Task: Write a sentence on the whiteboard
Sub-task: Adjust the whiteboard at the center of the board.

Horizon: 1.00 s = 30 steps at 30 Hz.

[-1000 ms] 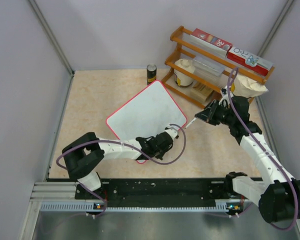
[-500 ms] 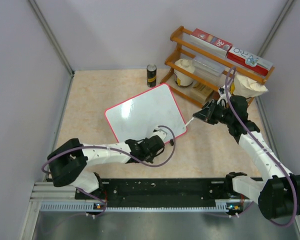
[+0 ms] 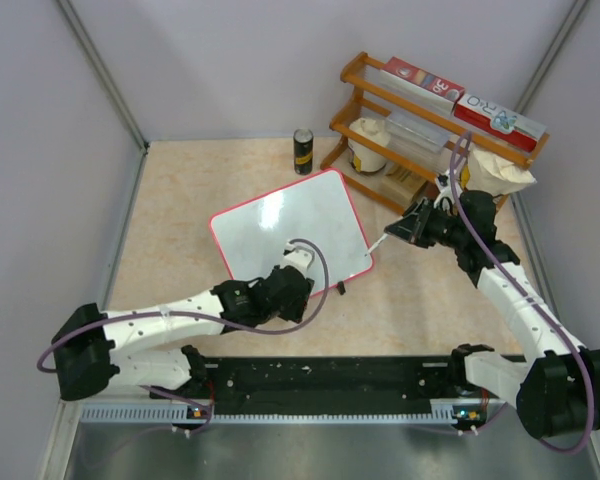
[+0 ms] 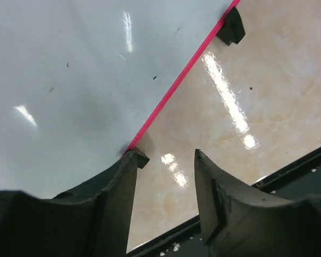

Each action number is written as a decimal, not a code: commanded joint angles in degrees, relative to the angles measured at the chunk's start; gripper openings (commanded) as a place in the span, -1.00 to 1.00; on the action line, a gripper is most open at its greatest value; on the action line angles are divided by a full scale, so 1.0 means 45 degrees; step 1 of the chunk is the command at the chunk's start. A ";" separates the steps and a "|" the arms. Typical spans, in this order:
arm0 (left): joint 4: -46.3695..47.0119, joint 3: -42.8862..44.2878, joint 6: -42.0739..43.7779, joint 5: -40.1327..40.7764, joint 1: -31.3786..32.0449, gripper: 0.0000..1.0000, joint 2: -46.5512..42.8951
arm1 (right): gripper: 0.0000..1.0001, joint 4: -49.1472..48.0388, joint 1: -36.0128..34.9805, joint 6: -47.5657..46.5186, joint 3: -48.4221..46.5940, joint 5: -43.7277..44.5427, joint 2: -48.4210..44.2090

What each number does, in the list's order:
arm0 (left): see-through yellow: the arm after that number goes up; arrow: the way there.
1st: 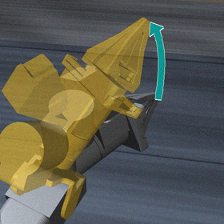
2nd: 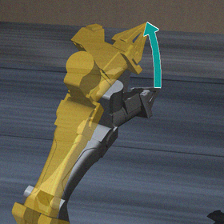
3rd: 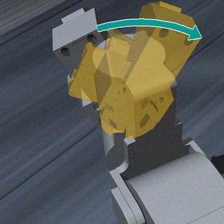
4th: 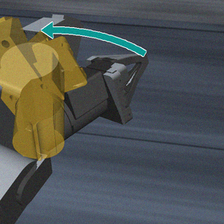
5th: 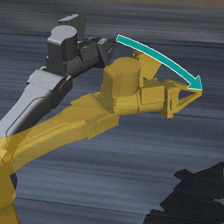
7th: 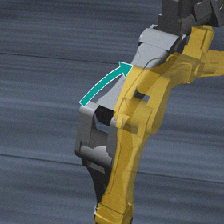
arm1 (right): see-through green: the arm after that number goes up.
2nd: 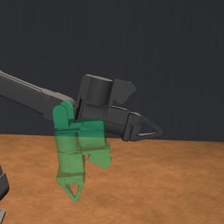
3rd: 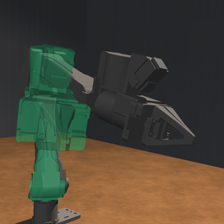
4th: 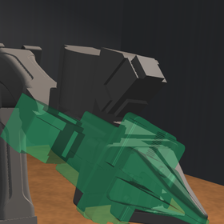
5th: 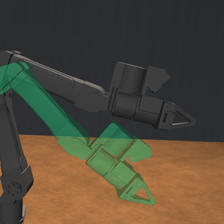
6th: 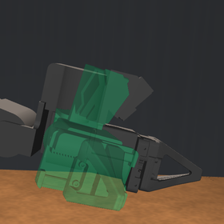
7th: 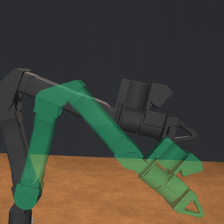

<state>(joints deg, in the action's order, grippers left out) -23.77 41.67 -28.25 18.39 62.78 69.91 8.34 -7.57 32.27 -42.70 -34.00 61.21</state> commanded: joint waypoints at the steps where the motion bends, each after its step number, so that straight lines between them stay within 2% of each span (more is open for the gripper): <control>1: -0.0342 0.0135 -0.1941 0.0211 0.0013 0.21 -0.1372 | -1.00 -0.0720 0.0081 -0.0355 -0.0414 -0.0199 0.0011; 3: -0.0634 0.0134 -0.2798 0.0248 0.0013 0.37 -0.1531 | -1.00 -0.0778 0.0062 -0.0374 -0.0414 -0.0257 0.0108; 5: -0.1376 0.0212 -0.3465 0.0346 0.0032 0.38 -0.1551 | -1.00 -0.0895 0.0081 -0.0375 -0.0394 -0.0335 0.0206; 12: -0.2413 0.0136 -0.6296 0.0483 0.0578 0.24 -0.1221 | -1.00 -0.0994 0.0082 -0.0472 -0.0317 -0.0453 0.0363; 21: -0.1886 -0.0471 -0.7198 0.0639 0.0950 0.25 0.0361 | -1.00 -0.1228 0.0081 -0.0453 -0.0180 -0.0589 0.0440; 30: -0.1222 -0.1389 -0.7881 0.1419 0.0970 0.25 0.0869 | -1.00 -0.1365 0.0081 -0.0336 -0.0082 -0.0609 0.0460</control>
<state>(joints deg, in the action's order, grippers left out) -31.79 36.62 -60.82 21.37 66.85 72.27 5.39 -7.57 31.09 -42.70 -35.86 62.81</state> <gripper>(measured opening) 0.623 0.055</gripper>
